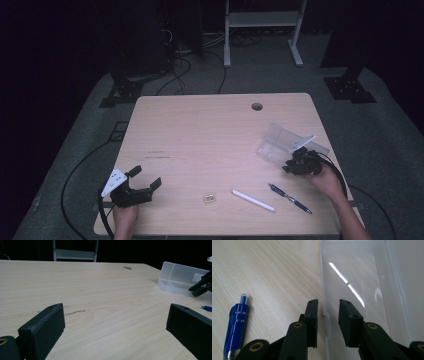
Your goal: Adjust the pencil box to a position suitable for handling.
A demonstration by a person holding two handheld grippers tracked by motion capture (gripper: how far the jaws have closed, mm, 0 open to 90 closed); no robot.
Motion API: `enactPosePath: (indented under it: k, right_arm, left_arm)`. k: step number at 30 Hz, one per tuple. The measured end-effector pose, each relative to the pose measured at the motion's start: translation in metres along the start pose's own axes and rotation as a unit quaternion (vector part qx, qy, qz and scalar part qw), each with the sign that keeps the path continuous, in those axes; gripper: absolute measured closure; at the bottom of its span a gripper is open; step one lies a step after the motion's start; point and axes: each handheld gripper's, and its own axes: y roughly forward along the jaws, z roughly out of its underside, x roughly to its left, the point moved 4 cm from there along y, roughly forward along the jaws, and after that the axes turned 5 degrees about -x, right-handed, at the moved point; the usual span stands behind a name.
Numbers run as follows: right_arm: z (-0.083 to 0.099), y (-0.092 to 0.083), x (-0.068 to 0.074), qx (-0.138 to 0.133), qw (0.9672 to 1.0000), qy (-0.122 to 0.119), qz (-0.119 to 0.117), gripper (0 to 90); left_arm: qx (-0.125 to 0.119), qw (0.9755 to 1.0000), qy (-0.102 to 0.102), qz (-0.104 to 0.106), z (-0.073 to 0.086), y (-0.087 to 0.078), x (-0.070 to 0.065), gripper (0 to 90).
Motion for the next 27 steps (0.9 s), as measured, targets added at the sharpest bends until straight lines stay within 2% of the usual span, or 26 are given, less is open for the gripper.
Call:
enactPosePath:
  k: [7, 16, 20, 21, 24, 27]
  right_arm:
    - [0.0001, 0.0020, 0.0019, 0.006, 0.9999, -0.010, -0.006, 74.9]
    - [0.0000, 0.0019, 0.0025, 0.012, 0.9996, -0.026, -0.001, 83.6]
    - [0.0001, 0.0016, 0.0034, 0.013, 0.9995, -0.029, -0.001, 84.6]
    - [-0.0003, 0.0021, 0.0040, 0.012, 0.9991, -0.041, 0.002, 85.2]
    - [-0.0007, 0.0026, 0.0050, 0.009, 0.9990, -0.045, 0.001, 85.6]
    - [-0.0003, 0.0023, 0.0047, 0.007, 0.9988, -0.048, -0.009, 86.4]
  left_arm:
    - [0.000, 1.0000, 0.000, 0.000, 0.0000, -0.0002, 0.0001, 1.1]
    - [-0.001, 1.0000, -0.001, 0.001, 0.0000, -0.0001, 0.0002, 1.1]
    - [-0.001, 1.0000, -0.002, 0.000, 0.0001, -0.0002, 0.0005, 1.1]
    - [-0.001, 1.0000, -0.002, 0.000, 0.0001, -0.0003, 0.0007, 1.1]
    - [-0.003, 1.0000, -0.003, 0.000, 0.0001, -0.0003, 0.0008, 1.1]
    - [-0.003, 1.0000, -0.003, 0.000, 0.0001, -0.0006, 0.0012, 1.0]
